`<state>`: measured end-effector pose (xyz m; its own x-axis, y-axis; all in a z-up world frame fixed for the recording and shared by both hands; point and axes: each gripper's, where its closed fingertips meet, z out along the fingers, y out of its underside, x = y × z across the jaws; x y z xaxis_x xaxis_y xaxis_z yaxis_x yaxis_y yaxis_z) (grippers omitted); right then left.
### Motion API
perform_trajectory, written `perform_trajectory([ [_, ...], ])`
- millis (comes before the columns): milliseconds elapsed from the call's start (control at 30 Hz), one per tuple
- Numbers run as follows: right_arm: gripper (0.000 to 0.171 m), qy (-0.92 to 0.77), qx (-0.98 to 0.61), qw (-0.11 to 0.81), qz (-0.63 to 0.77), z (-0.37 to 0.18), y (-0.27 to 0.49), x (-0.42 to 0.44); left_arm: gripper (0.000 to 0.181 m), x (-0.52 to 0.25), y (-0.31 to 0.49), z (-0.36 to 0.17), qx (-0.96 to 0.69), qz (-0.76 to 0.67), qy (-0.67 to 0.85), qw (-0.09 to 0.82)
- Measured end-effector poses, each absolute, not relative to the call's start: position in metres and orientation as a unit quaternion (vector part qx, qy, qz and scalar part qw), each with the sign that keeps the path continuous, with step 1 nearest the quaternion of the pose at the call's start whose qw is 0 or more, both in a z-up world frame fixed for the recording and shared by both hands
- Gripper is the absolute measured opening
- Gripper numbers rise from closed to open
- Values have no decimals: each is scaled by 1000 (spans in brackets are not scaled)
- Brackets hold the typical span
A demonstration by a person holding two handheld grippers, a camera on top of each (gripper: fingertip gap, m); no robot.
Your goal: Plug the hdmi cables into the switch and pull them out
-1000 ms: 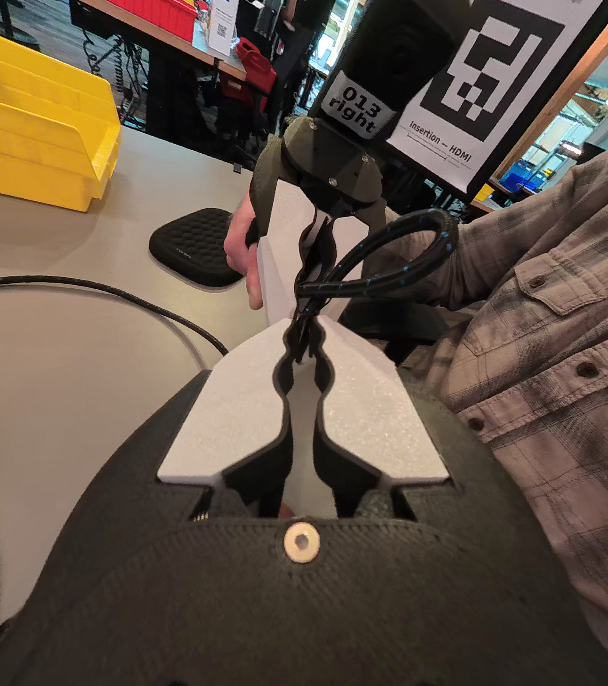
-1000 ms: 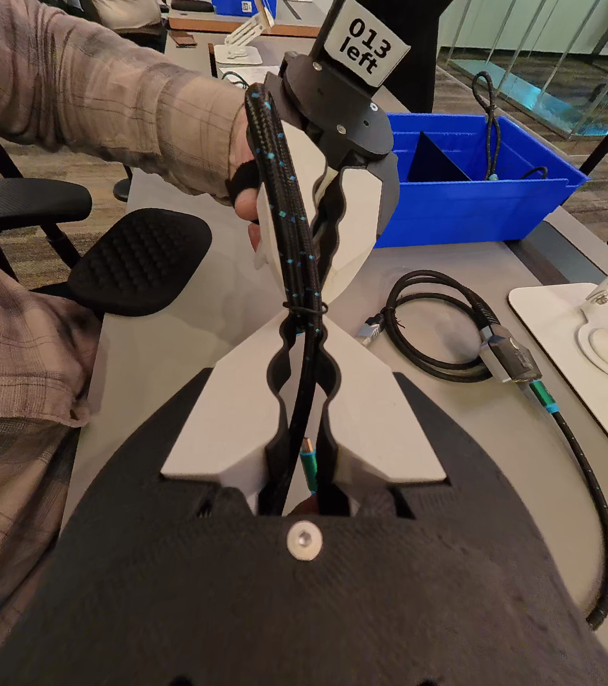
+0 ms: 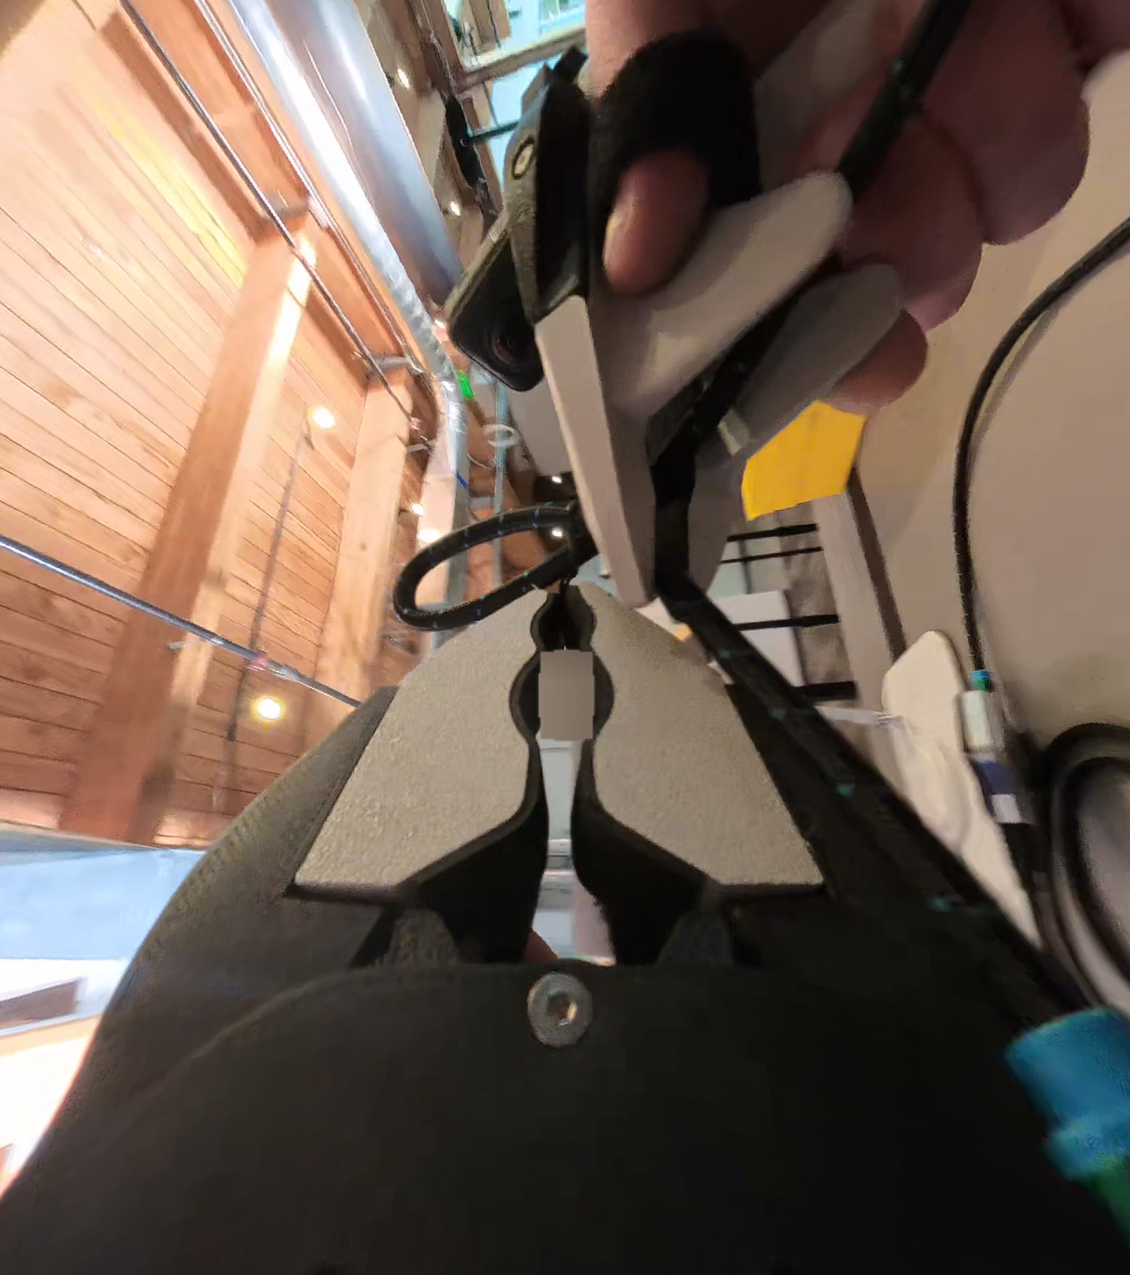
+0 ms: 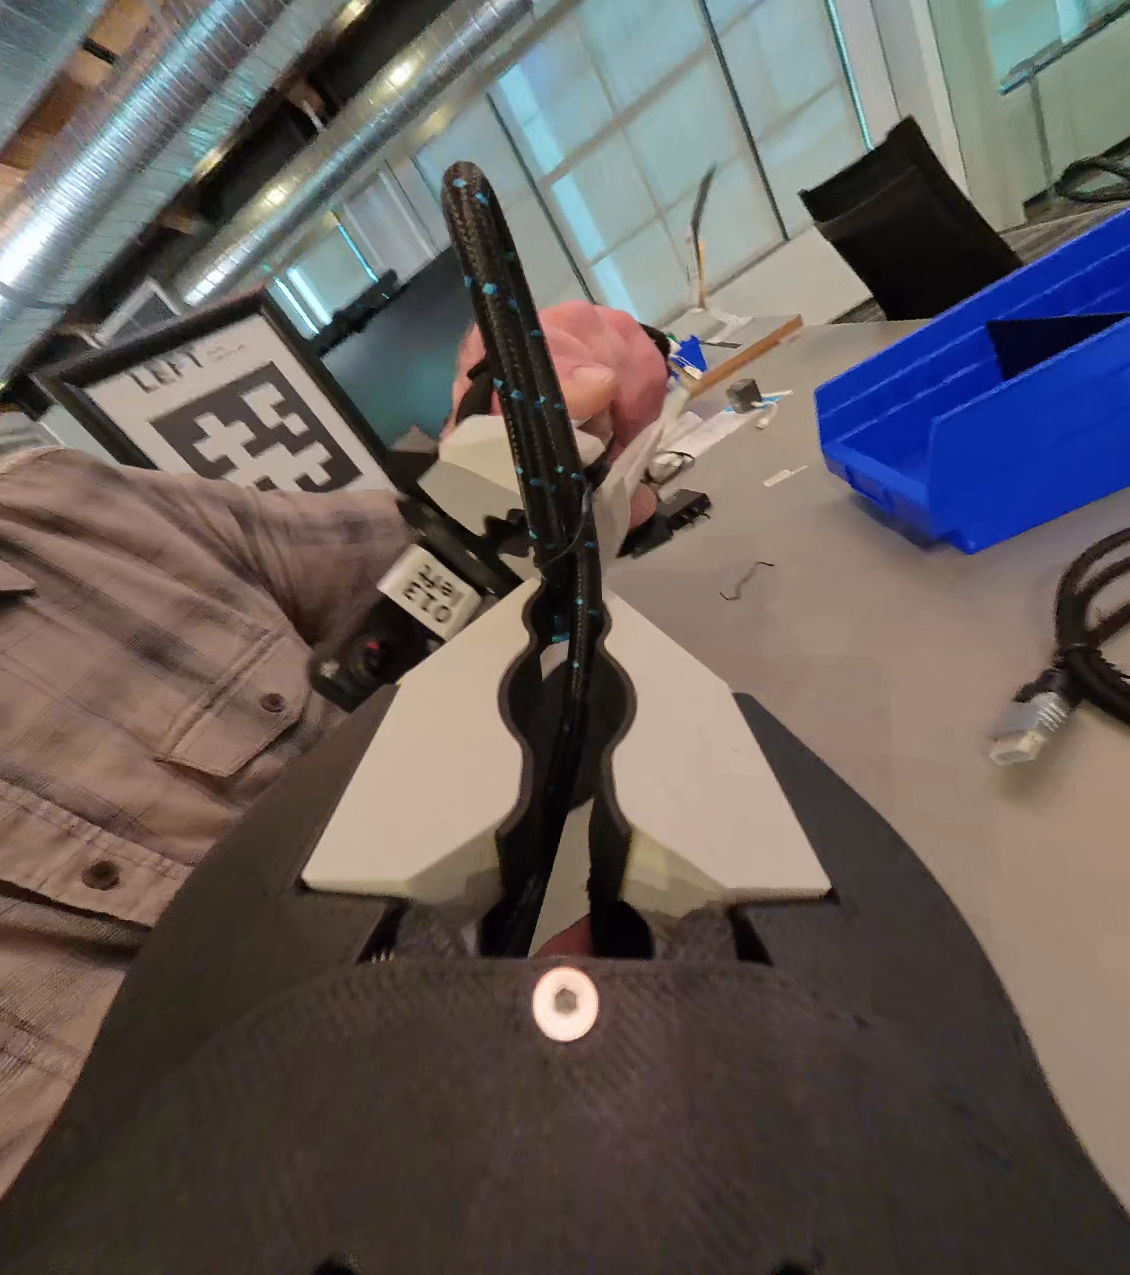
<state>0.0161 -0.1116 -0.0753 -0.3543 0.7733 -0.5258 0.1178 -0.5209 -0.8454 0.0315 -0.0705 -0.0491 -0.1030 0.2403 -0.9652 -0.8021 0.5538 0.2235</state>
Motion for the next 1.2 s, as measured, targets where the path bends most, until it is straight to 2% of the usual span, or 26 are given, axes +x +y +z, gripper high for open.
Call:
perform_trajectory([
  [200,3,-477,-526,267,652,-83,-112,10,3,25,-71,-58,-293,342,634,628],
  [300,4,-521,-536,281,603,-94,-112,11,21,17,-71,-66,-386,247,632,625],
  [367,3,-550,-540,288,568,-101,-110,13,32,11,-73,-71,-455,165,622,615],
  [433,3,-569,-534,291,553,-102,-110,15,31,10,-80,-77,-527,37,609,592],
  [500,4,-593,-521,298,537,-101,-112,18,38,13,-85,-77,-587,-98,574,562],
  [600,4,-633,-506,303,501,-103,-113,19,41,18,-95,-77,-627,-282,533,493],
  [667,4,-653,-493,302,489,-103,-116,20,43,22,-98,-83,-643,-354,515,443],
  [800,4,-670,-477,299,484,-100,-121,21,31,30,-112,-91,-635,-454,506,366],
  [1100,4,-686,-466,283,483,-106,-125,23,17,41,-118,-87,-607,-580,438,322],
  [1200,4,-684,-465,281,487,-108,-126,23,3,42,-117,-85,-602,-593,427,323],
])
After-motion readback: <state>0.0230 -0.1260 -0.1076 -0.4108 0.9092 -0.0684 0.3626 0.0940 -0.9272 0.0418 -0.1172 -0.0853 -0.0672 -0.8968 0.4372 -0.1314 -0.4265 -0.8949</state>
